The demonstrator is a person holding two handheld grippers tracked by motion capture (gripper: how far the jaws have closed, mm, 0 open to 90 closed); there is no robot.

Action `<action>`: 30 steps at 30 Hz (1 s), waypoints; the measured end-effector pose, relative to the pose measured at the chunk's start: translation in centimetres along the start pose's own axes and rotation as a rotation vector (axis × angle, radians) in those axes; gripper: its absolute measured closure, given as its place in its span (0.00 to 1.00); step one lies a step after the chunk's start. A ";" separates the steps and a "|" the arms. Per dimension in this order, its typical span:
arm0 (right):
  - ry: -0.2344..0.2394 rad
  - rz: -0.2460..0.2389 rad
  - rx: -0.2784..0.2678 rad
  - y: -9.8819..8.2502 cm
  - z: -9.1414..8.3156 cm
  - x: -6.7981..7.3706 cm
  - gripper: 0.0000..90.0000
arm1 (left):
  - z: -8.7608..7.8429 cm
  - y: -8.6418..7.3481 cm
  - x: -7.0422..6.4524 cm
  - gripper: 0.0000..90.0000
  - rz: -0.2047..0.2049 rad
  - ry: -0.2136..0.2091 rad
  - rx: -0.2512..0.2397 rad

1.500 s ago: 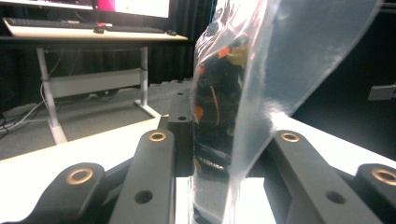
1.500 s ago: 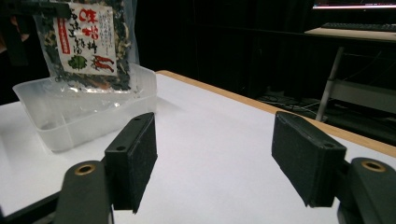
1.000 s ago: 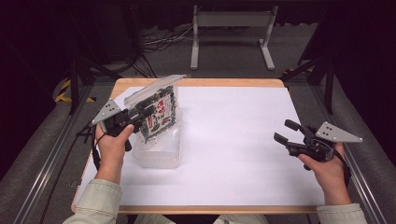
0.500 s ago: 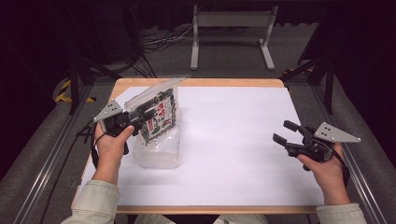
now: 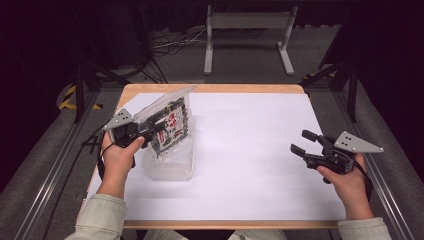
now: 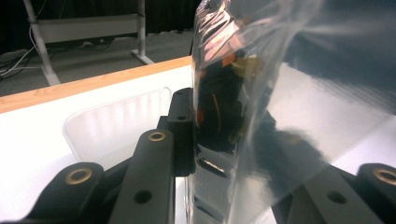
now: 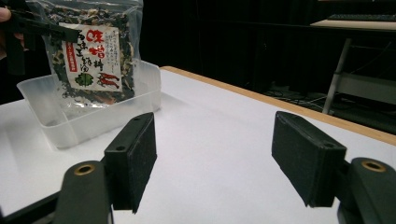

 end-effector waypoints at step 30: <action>0.008 0.011 0.015 -0.5 0.2 0.0 0.34 | -0.3 -0.2 1.0 0.57 -0.103 0.035 -0.081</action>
Point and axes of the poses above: each handheld gripper's, and its own axes: z roughly forward along the jaws, y roughly out of its top, x roughly to its left, the point moved 6 cm from there along z, roughly forward along the jaws, and after that the axes turned 12 degrees about y, right-handed, at the moved point
